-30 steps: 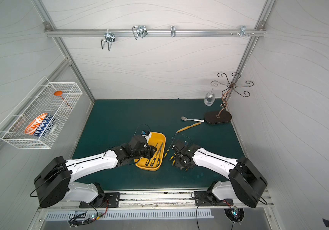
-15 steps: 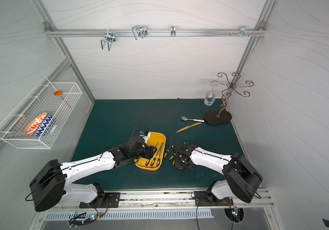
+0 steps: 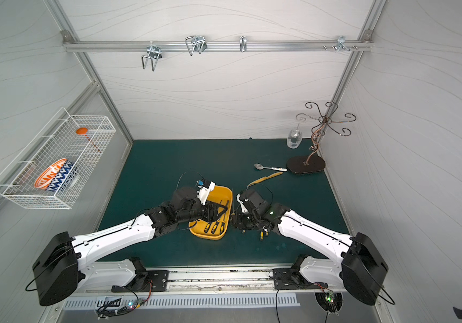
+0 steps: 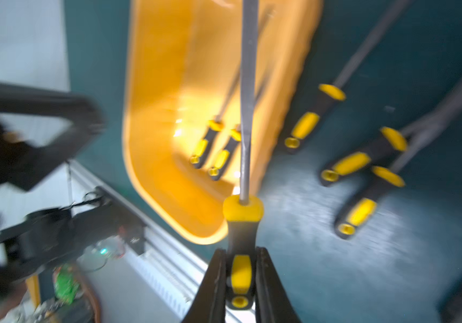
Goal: Put the file tool into the storage box
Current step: Place the file tool in the storage box.
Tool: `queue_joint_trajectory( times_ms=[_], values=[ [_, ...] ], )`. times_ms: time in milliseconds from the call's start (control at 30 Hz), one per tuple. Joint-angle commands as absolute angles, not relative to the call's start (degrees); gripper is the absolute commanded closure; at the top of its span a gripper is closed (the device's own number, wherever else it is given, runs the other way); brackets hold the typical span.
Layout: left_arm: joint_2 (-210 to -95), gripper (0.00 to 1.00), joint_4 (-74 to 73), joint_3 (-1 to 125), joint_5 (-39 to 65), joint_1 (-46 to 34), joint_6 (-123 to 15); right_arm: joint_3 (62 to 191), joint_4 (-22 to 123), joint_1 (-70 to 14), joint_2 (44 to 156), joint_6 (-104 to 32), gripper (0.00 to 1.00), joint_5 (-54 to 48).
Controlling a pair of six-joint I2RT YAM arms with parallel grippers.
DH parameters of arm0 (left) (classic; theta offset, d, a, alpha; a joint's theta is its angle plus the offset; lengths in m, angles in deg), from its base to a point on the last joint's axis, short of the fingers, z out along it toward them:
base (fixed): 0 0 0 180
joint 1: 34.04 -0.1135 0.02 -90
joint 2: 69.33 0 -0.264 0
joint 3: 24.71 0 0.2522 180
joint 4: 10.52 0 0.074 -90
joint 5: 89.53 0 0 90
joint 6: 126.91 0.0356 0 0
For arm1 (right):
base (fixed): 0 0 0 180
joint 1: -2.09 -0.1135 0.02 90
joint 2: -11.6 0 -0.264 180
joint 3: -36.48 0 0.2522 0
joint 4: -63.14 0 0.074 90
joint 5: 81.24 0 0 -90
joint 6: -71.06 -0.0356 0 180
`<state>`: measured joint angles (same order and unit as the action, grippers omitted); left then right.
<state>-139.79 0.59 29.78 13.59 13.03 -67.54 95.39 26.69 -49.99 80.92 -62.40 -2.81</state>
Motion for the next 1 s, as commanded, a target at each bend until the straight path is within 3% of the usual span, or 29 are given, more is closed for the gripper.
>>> queue_joint_trajectory(
  times_ms=[0, 167, 233, 333, 500, 567, 667, 733, 967],
  values=[
    [-139.3, 0.35, -2.6, 32.6, 15.4, 13.2, -67.4, 100.1, 29.2, -52.3, 83.4, -60.1, 0.92, -5.9],
    [-139.9, 0.37, -2.0, 32.2, 14.8, 13.3, -67.2, 103.7, 29.5, -53.0, 84.5, -60.0, 0.92, -6.2],
    [-139.9, 0.45, -1.4, 32.1, 14.4, 13.3, -66.8, 104.4, 29.4, -53.0, 84.2, -59.9, 0.91, -5.9],
    [-139.6, 0.69, -1.3, 31.7, 14.0, 13.3, -66.5, 105.1, 28.5, -53.0, 83.6, -59.5, 0.91, -4.9],
    [-139.7, 1.0, -2.1, 31.1, 14.3, 13.4, -66.8, 104.8, 27.9, -53.0, 82.9, -59.6, 0.91, -3.8],
    [-139.9, 1.0, -1.8, 31.0, 14.0, 13.3, -66.8, 104.7, 27.6, -53.0, 82.8, -59.5, 0.88, -3.6],
    [-140.4, 1.0, 0.1, 30.8, 11.1, 13.3, -65.8, 104.6, 26.2, -53.0, 82.4, -60.2, 0.64, -1.6],
    [-141.6, 1.0, 2.2, 31.1, 8.2, 13.3, -64.3, 104.4, 24.9, -52.9, 81.7, -60.8, 0.54, 1.0],
    [-150.2, 1.0, 6.4, 34.3, 3.1, 13.4, -60.6, 101.1, 24.2, -52.5, 78.5, -61.3, 0.51, 4.6]
  ],
)
